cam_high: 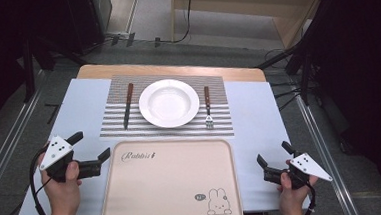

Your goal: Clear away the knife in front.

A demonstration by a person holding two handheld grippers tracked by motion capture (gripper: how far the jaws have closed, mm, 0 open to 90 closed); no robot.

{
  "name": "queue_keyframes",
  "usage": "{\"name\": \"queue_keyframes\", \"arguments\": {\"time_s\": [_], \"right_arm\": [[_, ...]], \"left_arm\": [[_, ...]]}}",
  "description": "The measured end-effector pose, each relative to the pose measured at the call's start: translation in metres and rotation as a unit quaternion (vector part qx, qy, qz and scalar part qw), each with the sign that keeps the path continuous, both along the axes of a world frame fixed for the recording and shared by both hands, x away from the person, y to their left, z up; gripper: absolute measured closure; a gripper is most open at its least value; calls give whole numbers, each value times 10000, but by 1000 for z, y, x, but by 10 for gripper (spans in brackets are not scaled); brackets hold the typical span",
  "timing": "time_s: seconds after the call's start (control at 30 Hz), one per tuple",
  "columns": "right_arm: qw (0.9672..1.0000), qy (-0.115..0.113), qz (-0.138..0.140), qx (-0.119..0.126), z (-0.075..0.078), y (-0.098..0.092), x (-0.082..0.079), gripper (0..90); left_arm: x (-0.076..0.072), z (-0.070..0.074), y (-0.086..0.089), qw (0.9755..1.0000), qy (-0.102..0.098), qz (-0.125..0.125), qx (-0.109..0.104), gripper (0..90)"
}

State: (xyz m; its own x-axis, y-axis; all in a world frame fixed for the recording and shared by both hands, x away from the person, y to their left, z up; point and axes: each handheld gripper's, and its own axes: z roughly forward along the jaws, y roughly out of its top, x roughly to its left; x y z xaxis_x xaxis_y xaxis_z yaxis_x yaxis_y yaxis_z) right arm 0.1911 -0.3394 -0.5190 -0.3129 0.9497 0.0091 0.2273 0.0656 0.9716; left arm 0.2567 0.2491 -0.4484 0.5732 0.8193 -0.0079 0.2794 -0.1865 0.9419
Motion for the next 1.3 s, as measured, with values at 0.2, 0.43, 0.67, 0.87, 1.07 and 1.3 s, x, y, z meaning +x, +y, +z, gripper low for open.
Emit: {"name": "queue_keyframes", "arguments": {"time_s": [0.2, 0.43, 0.67, 0.87, 1.07, 1.3], "right_arm": [[10000, -8, 6, -15, 0, 1, 0, 0], [10000, 4, 3, -19, 0, 1, 1, 0], [10000, 9, 17, -36, 0, 1, 0, 0], [10000, 15, 14, -41, 0, 1, 1, 0], [10000, 10, 18, -50, 0, 1, 1, 0], [10000, 23, 9, -59, -1, 1, 2, 0]], "left_arm": [[18, 10, -8, 9997, 71, -228, 54, 0], [36, 21, -16, 9998, 99, -133, 75, 0], [58, 29, -26, 9995, 222, -130, 164, 0], [75, 31, -37, 9991, 337, -126, 234, 0], [93, 34, -42, 9985, 499, -19, 224, 0], [120, 36, -47, 9971, 755, 27, 81, 0]]}}
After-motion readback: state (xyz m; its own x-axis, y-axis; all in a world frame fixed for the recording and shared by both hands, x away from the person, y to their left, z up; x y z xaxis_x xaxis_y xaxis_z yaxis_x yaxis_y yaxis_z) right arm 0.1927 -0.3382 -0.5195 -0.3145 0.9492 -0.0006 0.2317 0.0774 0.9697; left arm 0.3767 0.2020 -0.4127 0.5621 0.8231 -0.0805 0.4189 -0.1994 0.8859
